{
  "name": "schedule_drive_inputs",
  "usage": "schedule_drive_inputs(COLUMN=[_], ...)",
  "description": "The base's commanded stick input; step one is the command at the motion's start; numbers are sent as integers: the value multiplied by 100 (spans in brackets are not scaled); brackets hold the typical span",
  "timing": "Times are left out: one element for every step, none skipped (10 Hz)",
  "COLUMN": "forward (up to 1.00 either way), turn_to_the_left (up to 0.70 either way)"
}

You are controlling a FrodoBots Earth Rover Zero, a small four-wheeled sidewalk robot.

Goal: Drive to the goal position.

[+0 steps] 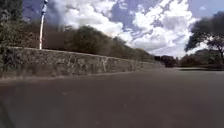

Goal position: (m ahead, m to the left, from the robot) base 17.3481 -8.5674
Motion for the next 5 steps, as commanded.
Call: schedule_drive_inputs(forward=[70, 70, 70, 70, 70], turn_to_the_left=[0, 0, 0, 0, 0])
